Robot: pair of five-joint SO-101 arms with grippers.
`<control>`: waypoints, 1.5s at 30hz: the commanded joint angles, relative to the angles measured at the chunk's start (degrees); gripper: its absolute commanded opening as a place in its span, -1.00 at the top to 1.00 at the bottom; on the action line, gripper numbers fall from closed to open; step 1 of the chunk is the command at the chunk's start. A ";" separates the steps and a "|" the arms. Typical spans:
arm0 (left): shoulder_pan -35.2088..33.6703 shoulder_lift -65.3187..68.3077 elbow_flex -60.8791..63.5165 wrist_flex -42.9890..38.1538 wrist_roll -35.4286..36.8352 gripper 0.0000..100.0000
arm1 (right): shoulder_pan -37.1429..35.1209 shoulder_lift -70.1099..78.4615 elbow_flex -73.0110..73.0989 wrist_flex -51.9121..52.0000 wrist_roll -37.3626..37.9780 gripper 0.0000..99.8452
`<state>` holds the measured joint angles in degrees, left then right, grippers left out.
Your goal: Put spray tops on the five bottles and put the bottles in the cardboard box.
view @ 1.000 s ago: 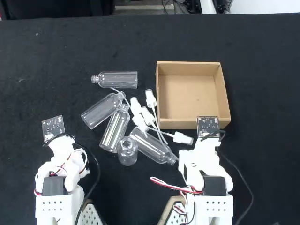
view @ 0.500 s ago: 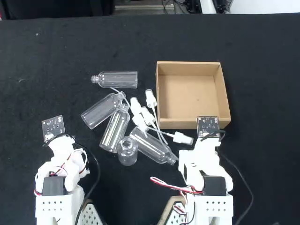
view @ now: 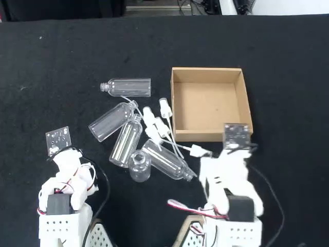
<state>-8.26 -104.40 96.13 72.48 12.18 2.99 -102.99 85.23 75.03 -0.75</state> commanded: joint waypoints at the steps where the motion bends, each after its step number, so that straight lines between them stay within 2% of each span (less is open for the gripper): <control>1: -0.48 -0.09 1.19 0.26 0.18 0.94 | 1.49 -5.58 -9.19 -4.04 1.05 0.93; 4: -0.48 -0.09 1.19 0.26 0.18 0.94 | 1.58 -5.58 -9.54 -9.85 9.14 0.93; 8: -0.48 -0.09 1.19 0.26 0.18 0.94 | 1.49 -5.58 -9.45 -11.43 25.58 0.93; 10: -0.48 -0.09 1.19 0.26 0.18 0.94 | 0.44 -5.58 -10.07 -12.75 28.40 0.93; 14: -0.48 -0.09 1.19 0.26 0.18 0.94 | -0.70 -5.58 -15.60 -12.75 25.49 0.93; 18: -0.40 -0.09 1.19 0.26 0.18 0.94 | -2.20 -5.14 -24.04 -9.41 25.67 0.93; 21: -0.40 -0.09 1.19 0.26 0.18 0.94 | -5.01 -0.04 -30.46 -9.05 25.23 0.93; 24: -0.48 -0.09 1.19 0.26 0.18 0.94 | -9.49 10.68 -38.29 -6.51 24.00 0.93; 29: -0.48 -0.09 1.19 0.26 0.18 0.94 | -21.45 28.44 -47.52 0.62 15.74 0.87; 33: -0.48 -0.09 1.19 0.26 0.18 0.94 | -29.10 35.38 -46.37 3.78 10.73 0.63; 37: -0.48 -0.09 1.19 0.26 0.18 0.94 | -38.95 35.38 -40.04 3.96 10.29 0.44; 41: -0.48 -0.09 1.19 0.26 0.18 0.94 | -47.56 32.57 -33.01 2.46 10.29 0.41; 45: -0.13 -0.09 1.19 0.26 0.18 0.94 | -53.10 28.79 -24.04 -4.84 10.20 0.40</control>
<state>-8.26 -104.40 96.13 72.48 12.18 -46.42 -71.43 57.19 76.09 9.80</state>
